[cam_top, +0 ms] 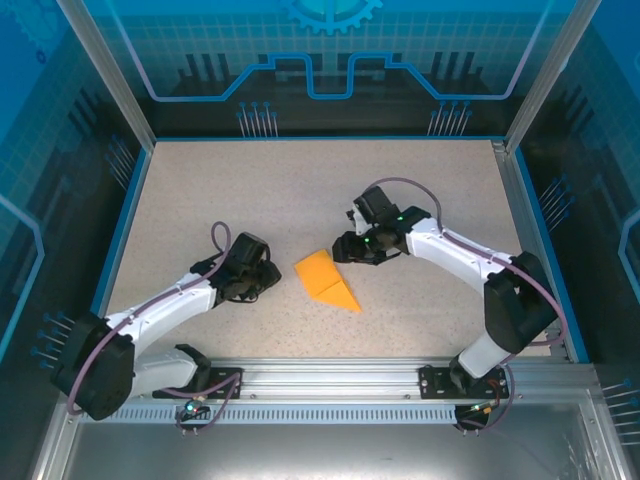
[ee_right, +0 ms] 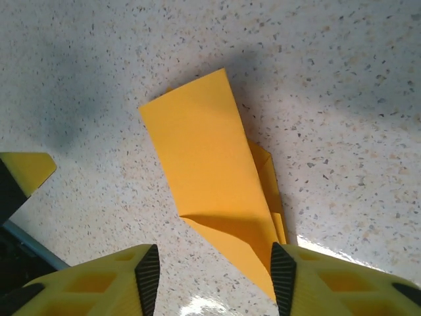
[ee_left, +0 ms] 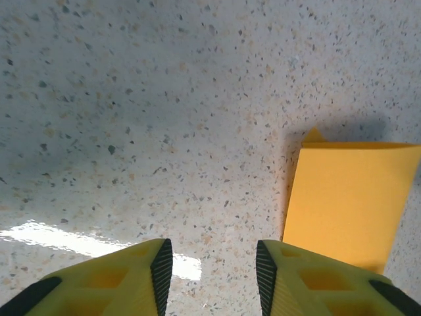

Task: Fold a paper plane with a square sheet of paper (pick it up from the middle)
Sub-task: Turn over the paper at the center of the table.

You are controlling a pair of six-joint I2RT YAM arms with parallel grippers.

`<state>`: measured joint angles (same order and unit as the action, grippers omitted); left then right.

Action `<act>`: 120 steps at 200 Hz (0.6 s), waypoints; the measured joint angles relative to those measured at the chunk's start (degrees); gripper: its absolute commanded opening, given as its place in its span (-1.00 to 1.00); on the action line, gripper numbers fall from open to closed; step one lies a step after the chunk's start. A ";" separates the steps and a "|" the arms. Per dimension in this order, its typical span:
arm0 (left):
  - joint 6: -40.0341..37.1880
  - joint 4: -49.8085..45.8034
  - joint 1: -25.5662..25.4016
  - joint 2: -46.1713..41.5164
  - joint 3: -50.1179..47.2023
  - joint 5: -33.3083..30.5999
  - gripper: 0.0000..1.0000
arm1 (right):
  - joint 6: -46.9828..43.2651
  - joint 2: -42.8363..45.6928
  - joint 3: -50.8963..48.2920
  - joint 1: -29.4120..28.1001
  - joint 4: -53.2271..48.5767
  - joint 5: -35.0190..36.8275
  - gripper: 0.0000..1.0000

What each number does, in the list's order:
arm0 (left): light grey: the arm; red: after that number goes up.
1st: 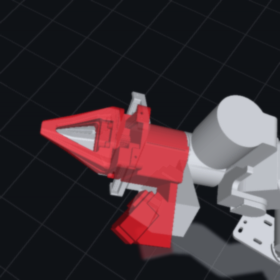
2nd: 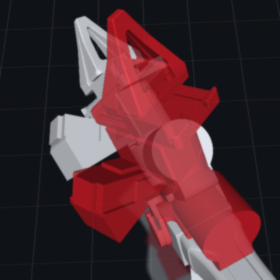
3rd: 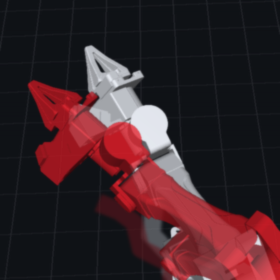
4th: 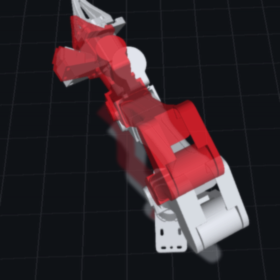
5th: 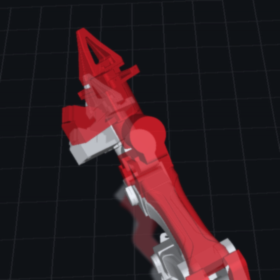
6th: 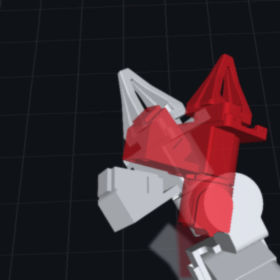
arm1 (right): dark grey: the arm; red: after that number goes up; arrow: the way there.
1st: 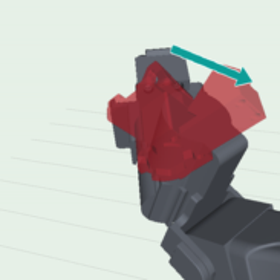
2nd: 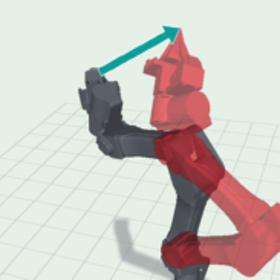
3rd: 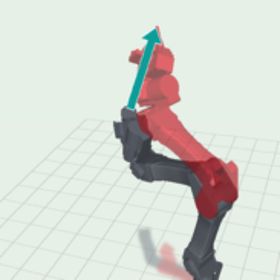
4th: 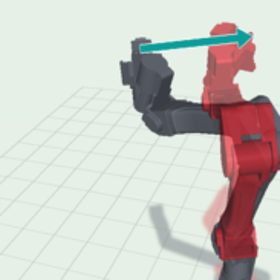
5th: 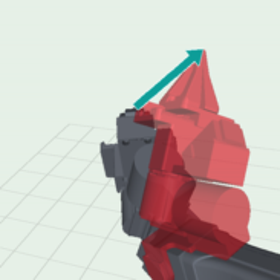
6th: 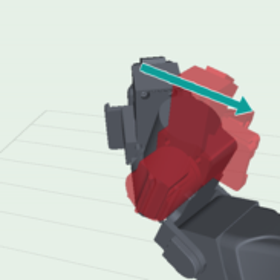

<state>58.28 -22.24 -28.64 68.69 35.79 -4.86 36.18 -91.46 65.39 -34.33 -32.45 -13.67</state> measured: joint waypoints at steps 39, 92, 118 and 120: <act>-1.05 1.81 0.00 2.54 0.04 3.21 -0.12 | -0.44 -2.80 -4.31 -0.02 5.57 -7.93 -0.45; -1.84 3.54 0.00 6.32 0.55 7.23 -0.10 | 0.46 -12.11 -3.04 -0.17 10.88 -12.90 -0.46; -1.88 4.66 0.00 7.56 0.85 9.29 -0.09 | 1.68 -16.00 -1.36 -0.11 12.76 -12.94 -0.46; -1.90 4.79 0.00 7.63 0.85 9.33 -0.08 | 1.81 -16.15 -1.31 -0.11 12.92 -12.94 -0.46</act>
<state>56.38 -17.45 -28.64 76.31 36.64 4.47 38.00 -107.61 64.07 -34.44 -19.53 -26.61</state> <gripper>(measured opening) 0.455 0.269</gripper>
